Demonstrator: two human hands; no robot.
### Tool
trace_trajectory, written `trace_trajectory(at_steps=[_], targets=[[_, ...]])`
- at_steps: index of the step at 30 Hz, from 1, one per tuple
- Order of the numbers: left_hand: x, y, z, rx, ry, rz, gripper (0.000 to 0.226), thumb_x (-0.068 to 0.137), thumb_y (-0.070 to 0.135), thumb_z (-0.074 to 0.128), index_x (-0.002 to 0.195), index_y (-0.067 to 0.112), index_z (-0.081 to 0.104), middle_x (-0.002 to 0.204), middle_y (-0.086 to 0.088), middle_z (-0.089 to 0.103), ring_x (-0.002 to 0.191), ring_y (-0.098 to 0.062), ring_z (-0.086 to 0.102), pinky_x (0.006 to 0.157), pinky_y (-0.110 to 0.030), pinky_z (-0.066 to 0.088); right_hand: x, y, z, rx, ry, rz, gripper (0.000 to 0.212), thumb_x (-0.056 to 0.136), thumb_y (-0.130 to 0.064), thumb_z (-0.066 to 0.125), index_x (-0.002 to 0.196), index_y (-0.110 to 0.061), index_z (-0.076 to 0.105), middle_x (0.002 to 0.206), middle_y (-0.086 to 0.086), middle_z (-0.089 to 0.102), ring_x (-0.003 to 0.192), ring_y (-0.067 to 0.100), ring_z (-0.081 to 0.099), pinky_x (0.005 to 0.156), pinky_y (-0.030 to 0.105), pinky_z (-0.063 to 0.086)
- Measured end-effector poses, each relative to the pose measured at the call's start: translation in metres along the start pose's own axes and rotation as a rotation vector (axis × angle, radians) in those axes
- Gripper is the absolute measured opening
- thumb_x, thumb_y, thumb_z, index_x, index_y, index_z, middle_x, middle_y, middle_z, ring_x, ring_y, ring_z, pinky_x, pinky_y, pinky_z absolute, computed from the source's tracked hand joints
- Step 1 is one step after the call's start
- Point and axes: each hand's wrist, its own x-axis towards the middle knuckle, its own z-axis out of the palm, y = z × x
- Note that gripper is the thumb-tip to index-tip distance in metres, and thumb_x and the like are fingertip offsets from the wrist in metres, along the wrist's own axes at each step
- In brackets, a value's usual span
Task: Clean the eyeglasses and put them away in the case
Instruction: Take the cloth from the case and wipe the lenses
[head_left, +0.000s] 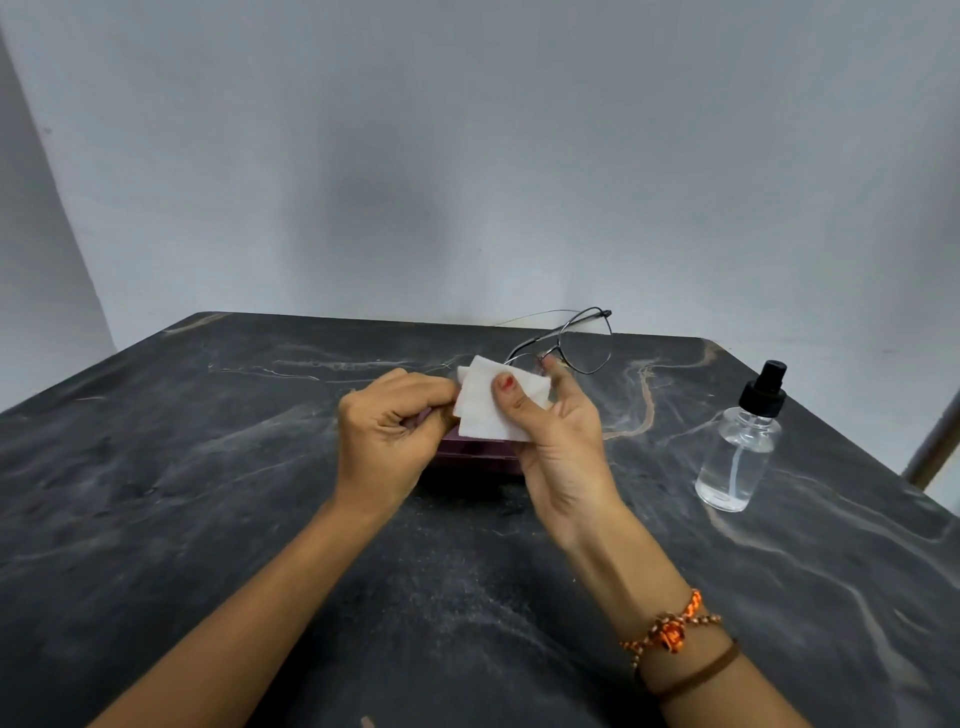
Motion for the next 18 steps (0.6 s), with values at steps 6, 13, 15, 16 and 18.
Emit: trace_trajectory(at_steps=[6,13,15,16,18], targets=[[0.0015,-0.0004,-0.0007,-0.009,-0.007,0.018,0.011,0.072,0.011,0.061,0.074,0.007,0.071,0.071,0.004,0.066,0.060,0.004,0.055,0.057,-0.022,0.040,0.0010,-0.0028,-0.0014,0.065,0.090,0.025,0.078,0.059,-0.004,0.068,0.130,-0.003,0.037,0.081,0.007,0.068,0.066,0.016,0.068,0.052,0.025,0.057],[-0.0002,-0.0034,0.0006,-0.051,-0.047,0.027,0.009,0.069,0.010,0.070,0.078,0.009,0.070,0.067,0.000,0.068,0.061,0.001,0.057,0.056,-0.023,0.042,0.0018,0.0029,-0.0013,0.105,0.106,0.090,0.072,0.057,-0.012,0.067,0.123,0.004,0.046,0.088,0.012,0.063,0.066,0.015,0.066,0.054,0.023,0.057],[0.0002,-0.0047,-0.0014,-0.018,-0.023,0.001,0.008,0.070,0.001,0.064,0.075,0.001,0.071,0.065,-0.009,0.069,0.056,-0.010,0.054,0.056,-0.021,0.040,0.0014,0.0031,-0.0016,0.087,0.078,0.102,0.080,0.050,-0.003,0.068,0.126,0.001,0.042,0.091,0.012,0.062,0.070,0.017,0.065,0.054,0.025,0.058],[0.0003,-0.0052,-0.0027,0.004,-0.011,-0.010,0.012,0.069,-0.004,0.062,0.075,-0.001,0.071,0.067,-0.008,0.069,0.056,-0.010,0.052,0.057,-0.018,0.039,0.0018,0.0023,-0.0026,0.072,0.065,0.112,0.080,0.048,0.000,0.068,0.123,-0.002,0.042,0.086,0.009,0.065,0.068,0.017,0.066,0.054,0.026,0.058],[0.0011,-0.0043,-0.0041,0.036,0.006,-0.010,0.015,0.068,-0.007,0.061,0.077,-0.001,0.071,0.072,-0.001,0.066,0.058,-0.005,0.051,0.058,-0.014,0.038,0.0031,-0.0014,-0.0045,0.022,0.031,0.136,0.074,0.049,0.006,0.068,0.117,-0.005,0.042,0.068,0.002,0.071,0.060,0.013,0.068,0.051,0.026,0.058]])
